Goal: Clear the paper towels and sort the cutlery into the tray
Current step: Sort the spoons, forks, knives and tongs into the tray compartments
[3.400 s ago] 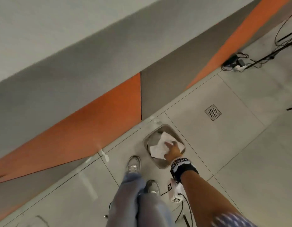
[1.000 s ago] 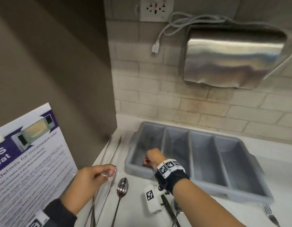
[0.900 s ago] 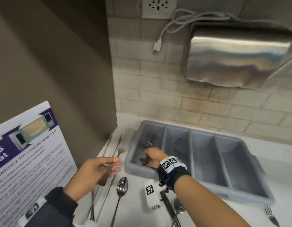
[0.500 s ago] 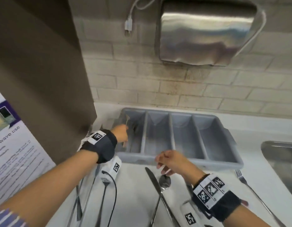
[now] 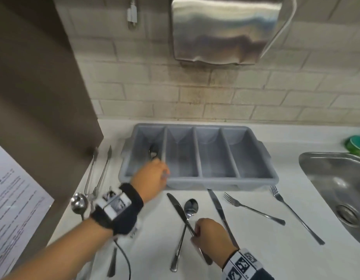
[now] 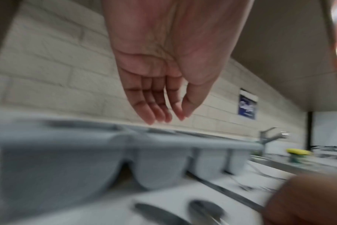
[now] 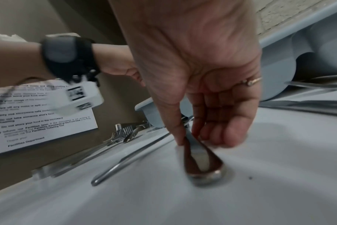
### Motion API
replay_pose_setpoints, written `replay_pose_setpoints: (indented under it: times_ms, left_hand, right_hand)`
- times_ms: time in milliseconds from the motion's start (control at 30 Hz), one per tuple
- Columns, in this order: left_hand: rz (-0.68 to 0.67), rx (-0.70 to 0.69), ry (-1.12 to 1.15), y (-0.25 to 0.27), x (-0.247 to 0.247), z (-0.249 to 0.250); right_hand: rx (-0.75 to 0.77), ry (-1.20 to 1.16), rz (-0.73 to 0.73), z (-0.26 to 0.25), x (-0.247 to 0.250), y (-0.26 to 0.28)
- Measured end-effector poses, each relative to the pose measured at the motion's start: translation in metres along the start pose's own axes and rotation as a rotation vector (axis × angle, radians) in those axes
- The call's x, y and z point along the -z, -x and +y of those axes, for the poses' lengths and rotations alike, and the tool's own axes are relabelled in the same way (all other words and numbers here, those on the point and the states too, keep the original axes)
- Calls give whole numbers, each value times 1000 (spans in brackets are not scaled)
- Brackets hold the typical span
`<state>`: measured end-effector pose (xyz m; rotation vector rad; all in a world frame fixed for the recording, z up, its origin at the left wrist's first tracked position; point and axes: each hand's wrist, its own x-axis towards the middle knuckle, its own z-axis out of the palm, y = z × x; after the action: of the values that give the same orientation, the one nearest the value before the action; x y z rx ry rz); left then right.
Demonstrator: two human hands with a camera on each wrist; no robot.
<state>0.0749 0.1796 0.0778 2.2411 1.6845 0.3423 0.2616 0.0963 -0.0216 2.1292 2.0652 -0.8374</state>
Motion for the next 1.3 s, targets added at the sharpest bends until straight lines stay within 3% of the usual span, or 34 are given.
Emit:
replay_pose_setpoints:
  times_ms: [167,300,433,500,633,667,733,800,867,967,1067,1300]
  left_hand:
    - [-476,62,-160,68,-72,46]
    - [-594,145,-205,79,-98,47]
    - [-494,34,-316,81,-102,29]
    - [-367,61,-241,86,-90,15]
    - [-237,138,42,102,-57,-28]
    - [-186,146,136,104,-52,-39]
    - [-142,215,325,108,-28,-42]
    - [-38,218,466,104,-8,-38]
    - [74,204,573,92,8,-28]
    - [110,219,520,59,10,-17]
    - [64,274,510,8,-4,-9]
    - [-139,345,316,-87,-36,29]
  right_hand:
    - [44,60,25,-5,1,-1]
    - [20,64,2,0,9,2]
    - [48,112,-98,9,43,20]
    - [108,98,-150,18,78,34]
    - [183,-20,-257,41,179,56]
    - [178,-151,-226,48,199,56]
    - [176,-433,5,59,218,40]
    - [140,-499,288,59,210,5]
    - [86,-360,393,48,187,-39]
    - [-31,-163,221,29,147,-97]
    - [-34,58,108,22,124,-126]
    - [-13,93,-28,21,125,-137]
